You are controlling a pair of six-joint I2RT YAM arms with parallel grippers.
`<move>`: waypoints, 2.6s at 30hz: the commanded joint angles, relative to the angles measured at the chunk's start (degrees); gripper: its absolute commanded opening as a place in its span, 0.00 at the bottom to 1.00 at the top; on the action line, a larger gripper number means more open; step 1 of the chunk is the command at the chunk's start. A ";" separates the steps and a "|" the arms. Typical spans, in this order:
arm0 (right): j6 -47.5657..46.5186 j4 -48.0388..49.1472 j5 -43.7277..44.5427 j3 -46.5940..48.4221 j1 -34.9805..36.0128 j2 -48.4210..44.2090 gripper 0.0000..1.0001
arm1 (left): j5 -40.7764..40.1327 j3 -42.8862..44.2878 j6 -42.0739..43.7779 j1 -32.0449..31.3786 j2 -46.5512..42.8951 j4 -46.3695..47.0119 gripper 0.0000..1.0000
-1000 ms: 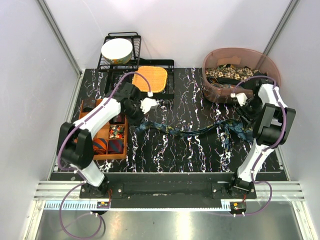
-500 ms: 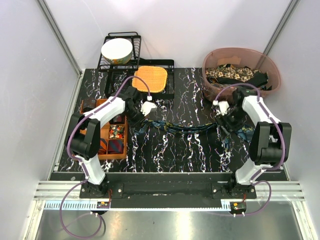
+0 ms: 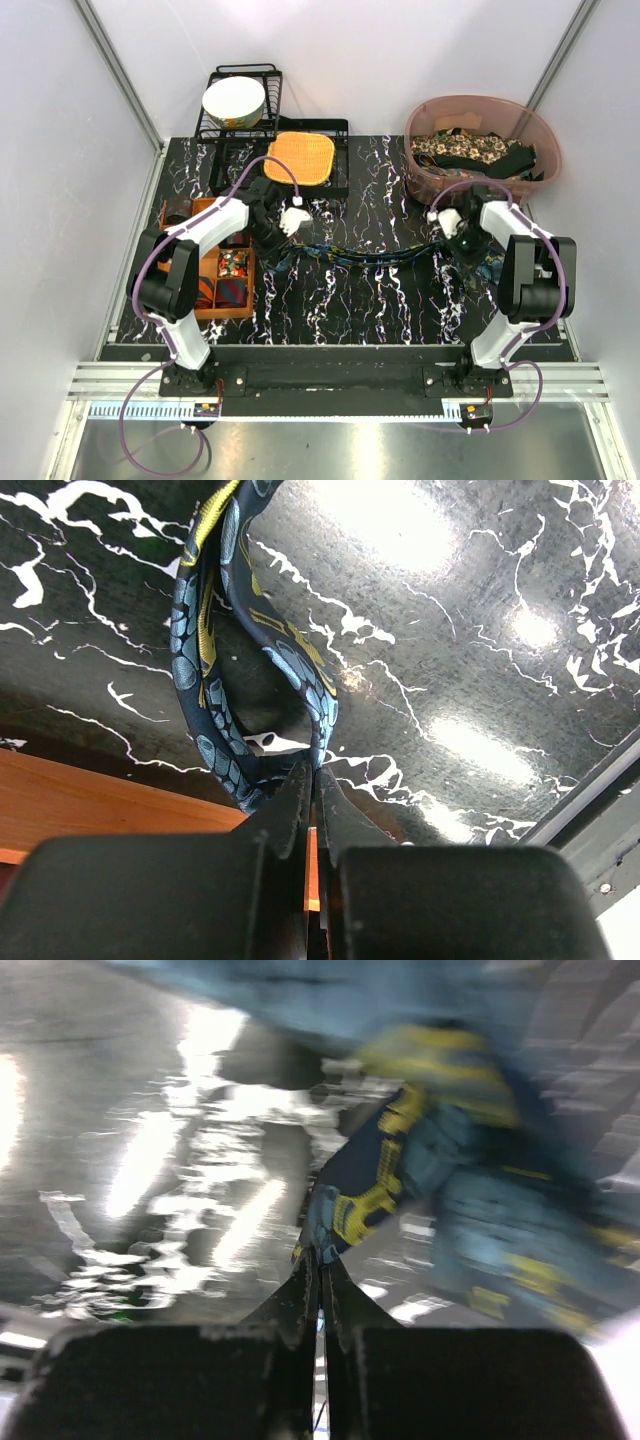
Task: Roll the ties
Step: Flatten out the tie at the center of the board.
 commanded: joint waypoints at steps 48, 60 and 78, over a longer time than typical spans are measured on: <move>-33.73 1.33 -2.92 2.82 -8.00 -1.44 0.00 | -9.44 -4.40 25.86 -9.09 -0.95 9.22 0.13; -55.45 -22.24 4.27 -3.50 -13.54 -5.95 0.00 | 9.80 -4.58 32.19 -13.66 -9.24 -18.90 0.00; -49.56 -12.42 12.11 9.94 -13.45 21.14 0.79 | 7.62 17.13 29.91 -6.10 20.91 -23.75 0.20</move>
